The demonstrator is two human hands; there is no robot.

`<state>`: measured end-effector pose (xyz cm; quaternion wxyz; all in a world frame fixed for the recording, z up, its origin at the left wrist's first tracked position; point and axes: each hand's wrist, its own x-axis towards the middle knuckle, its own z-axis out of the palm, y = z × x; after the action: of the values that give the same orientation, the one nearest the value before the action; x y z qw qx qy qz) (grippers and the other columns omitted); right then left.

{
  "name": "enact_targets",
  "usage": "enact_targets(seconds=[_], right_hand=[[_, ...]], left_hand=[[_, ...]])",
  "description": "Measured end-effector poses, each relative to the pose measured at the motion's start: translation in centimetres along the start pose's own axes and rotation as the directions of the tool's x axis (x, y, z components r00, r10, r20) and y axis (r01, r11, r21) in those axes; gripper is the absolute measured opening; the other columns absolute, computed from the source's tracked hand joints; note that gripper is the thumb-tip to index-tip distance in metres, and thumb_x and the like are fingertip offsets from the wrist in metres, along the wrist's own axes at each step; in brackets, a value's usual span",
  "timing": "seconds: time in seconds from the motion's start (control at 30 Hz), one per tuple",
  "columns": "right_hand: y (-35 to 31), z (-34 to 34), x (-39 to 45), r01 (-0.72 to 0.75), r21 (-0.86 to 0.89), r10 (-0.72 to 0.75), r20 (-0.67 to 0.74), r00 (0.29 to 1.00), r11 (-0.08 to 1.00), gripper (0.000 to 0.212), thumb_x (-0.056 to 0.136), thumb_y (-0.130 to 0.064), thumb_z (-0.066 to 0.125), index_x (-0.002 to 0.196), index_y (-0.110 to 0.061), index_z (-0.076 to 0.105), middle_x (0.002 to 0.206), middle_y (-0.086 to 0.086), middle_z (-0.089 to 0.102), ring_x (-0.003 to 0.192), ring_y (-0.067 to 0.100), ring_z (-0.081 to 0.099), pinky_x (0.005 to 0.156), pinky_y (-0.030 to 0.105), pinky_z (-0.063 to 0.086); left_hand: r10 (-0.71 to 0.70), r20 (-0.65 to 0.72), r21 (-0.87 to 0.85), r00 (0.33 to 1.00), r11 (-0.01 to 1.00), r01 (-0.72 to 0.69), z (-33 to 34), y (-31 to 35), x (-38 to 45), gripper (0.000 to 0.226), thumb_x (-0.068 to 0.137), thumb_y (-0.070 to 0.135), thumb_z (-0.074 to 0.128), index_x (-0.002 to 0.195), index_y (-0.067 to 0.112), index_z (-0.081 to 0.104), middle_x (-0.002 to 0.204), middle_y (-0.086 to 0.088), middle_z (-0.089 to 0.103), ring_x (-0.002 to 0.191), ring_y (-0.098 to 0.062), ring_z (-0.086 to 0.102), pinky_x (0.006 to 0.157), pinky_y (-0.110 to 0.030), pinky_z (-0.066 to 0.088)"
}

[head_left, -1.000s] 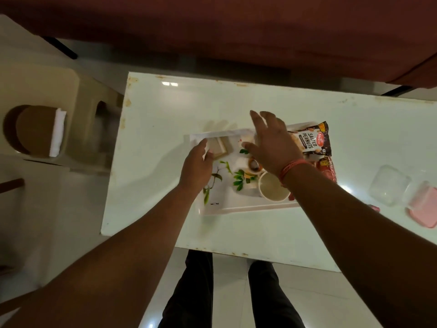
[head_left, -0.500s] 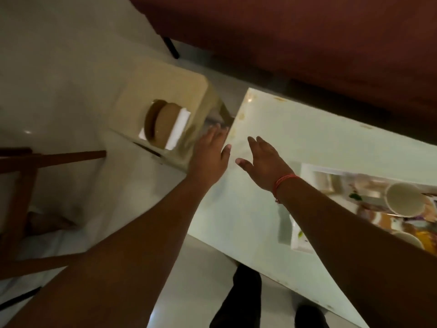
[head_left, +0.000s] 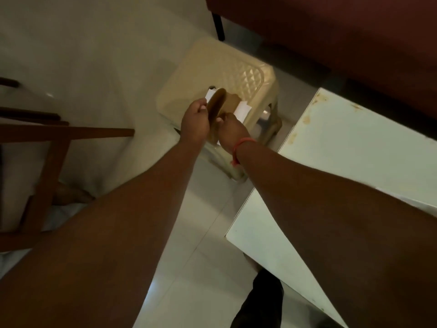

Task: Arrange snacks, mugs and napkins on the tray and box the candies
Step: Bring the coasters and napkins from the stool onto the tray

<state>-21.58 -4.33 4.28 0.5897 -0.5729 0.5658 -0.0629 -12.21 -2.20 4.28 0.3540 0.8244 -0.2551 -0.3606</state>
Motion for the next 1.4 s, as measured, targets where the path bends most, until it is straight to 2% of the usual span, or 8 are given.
enact_targets(seconds=[0.27,0.47,0.6,0.8,0.93,1.07,1.27,1.4], right_hand=[[-0.1,0.2,-0.7,-0.011,0.237,0.021,-0.038,0.999,0.971,0.035,0.096,-0.03,0.051,0.127,-0.013,0.055,0.11,0.004,0.068,0.095,0.02,0.063,0.072,0.028,0.047],[3.7,-3.7,-6.2,0.107,0.33,-0.055,-0.163,0.985,0.938,0.029,0.095,-0.03,0.054,0.123,-0.022,0.058,0.102,-0.003,0.068,0.093,0.014,0.064,0.075,0.026,0.051],[9.1,-7.9,-11.8,0.098,0.339,-0.001,-0.276,0.961,0.936,0.017,0.093,-0.025,0.056,0.109,-0.025,0.061,0.094,-0.007,0.068,0.084,0.007,0.065,0.061,0.017,0.044],[19.1,-13.5,-20.2,0.016,0.362,0.14,-0.4,0.906,0.932,0.019,0.087,-0.016,0.054,0.103,-0.022,0.061,0.091,-0.004,0.069,0.081,0.011,0.067,0.065,0.025,0.053],[25.4,-15.9,-24.6,-0.063,0.353,0.219,-0.422,0.88,0.934,0.028,0.08,-0.017,0.051,0.104,-0.027,0.06,0.093,-0.005,0.068,0.084,0.013,0.067,0.071,0.037,0.058],[29.2,-17.6,-26.9,-0.104,0.39,0.268,-0.394,0.879,0.915,0.03,0.081,-0.016,0.052,0.108,-0.026,0.06,0.095,-0.005,0.068,0.086,0.014,0.067,0.068,0.03,0.055],[31.6,-19.2,-27.2,-0.151,0.477,0.322,-0.301,0.897,0.866,0.023,0.088,-0.019,0.058,0.111,-0.021,0.059,0.093,-0.002,0.07,0.084,0.012,0.068,0.062,0.018,0.045],[32.2,-19.1,-27.0,-0.168,0.484,0.33,-0.27,0.905,0.859,0.03,0.086,-0.016,0.059,0.115,-0.019,0.057,0.097,0.001,0.07,0.089,0.016,0.068,0.069,0.024,0.05]], left_hand=[[-0.046,-0.008,-0.202,0.999,0.978,0.043,0.8,0.3,-1.7,0.034,0.093,0.006,0.042,0.109,0.013,0.071,0.116,-0.006,0.07,0.109,-0.022,0.065,0.101,-0.04,0.051],[0.002,-0.016,-0.344,1.0,0.939,-0.007,4.9,1.3,-8.5,0.035,0.095,0.001,0.041,0.116,0.007,0.069,0.12,-0.008,0.068,0.11,-0.017,0.064,0.094,-0.025,0.053],[-0.045,0.116,-0.418,0.992,0.904,0.09,9.9,1.2,-15.9,0.034,0.099,0.001,0.039,0.117,0.013,0.066,0.116,-0.004,0.068,0.106,-0.013,0.066,0.09,-0.02,0.053],[-0.123,0.298,-0.34,0.947,0.913,0.226,17.7,0.8,-28.0,0.037,0.098,0.0,0.039,0.109,0.022,0.067,0.1,0.014,0.068,0.083,0.012,0.066,0.077,-0.013,0.051],[-0.164,0.419,-0.277,0.893,0.913,0.298,21.7,-0.4,-33.9,0.041,0.097,-0.003,0.039,0.107,0.026,0.065,0.101,0.017,0.067,0.083,0.015,0.065,0.084,-0.019,0.05],[-0.164,0.497,-0.195,0.852,0.936,0.293,24.4,-1.4,-36.9,0.046,0.096,-0.003,0.037,0.112,0.032,0.062,0.104,0.02,0.065,0.086,0.015,0.063,0.092,-0.024,0.05],[-0.173,0.55,-0.1,0.817,0.958,0.27,26.9,-2.6,-37.4,0.051,0.097,-0.002,0.034,0.135,0.024,0.056,0.132,-0.002,0.061,0.118,-0.015,0.06,0.106,-0.037,0.048],[-0.17,0.555,-0.054,0.815,0.97,0.239,27.5,-3.6,-36.9,0.052,0.096,0.0,0.035,0.138,0.023,0.055,0.136,-0.002,0.06,0.119,-0.015,0.06,0.103,-0.034,0.049]])
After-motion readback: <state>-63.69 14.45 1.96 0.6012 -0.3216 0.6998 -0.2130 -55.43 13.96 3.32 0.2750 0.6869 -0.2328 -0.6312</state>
